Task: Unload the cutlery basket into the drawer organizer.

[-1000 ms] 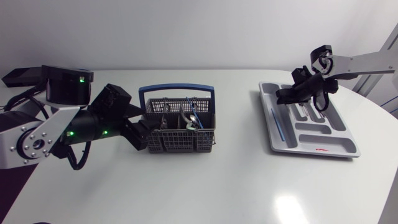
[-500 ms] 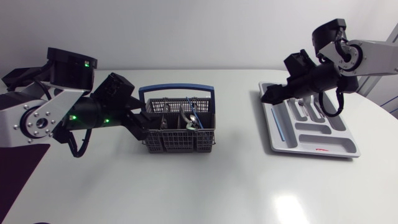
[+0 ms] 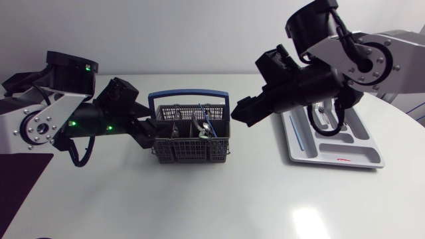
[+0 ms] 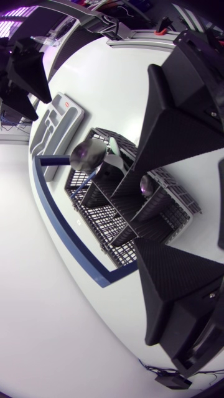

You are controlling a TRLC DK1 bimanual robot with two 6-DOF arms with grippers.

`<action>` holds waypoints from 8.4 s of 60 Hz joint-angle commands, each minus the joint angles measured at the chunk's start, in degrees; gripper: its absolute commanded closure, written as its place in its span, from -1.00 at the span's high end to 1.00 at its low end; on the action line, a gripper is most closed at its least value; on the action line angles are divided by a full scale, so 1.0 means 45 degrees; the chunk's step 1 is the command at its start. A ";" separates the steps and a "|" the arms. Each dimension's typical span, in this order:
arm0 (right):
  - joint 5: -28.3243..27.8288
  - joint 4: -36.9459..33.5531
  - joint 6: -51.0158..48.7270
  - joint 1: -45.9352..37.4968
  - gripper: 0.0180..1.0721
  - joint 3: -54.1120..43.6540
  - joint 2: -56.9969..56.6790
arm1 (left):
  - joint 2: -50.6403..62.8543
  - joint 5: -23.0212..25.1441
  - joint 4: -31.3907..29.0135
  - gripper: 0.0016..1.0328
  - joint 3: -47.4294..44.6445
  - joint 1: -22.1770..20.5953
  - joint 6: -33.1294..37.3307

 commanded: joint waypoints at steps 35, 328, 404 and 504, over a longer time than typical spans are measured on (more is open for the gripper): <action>0.2751 0.1008 0.1344 0.3434 0.26 0.1960 0.3026 | -0.0058 0.0301 0.0738 0.45 -0.1085 0.0548 0.0272; -0.7464 0.2532 0.0699 -0.3011 0.05 -0.5286 -0.7032 | 0.4083 0.6707 0.0347 -0.93 0.4794 -0.4276 -0.4240; -0.6409 0.3743 0.0601 -0.1156 -0.89 -0.4935 -0.5841 | 0.2833 0.7664 -0.1762 0.24 0.4091 -0.4510 -0.2619; 0.5153 0.3547 0.0250 -0.7855 -0.89 0.5456 1.0214 | 0.1309 -0.1281 -0.2016 0.73 0.1845 -0.4120 0.0897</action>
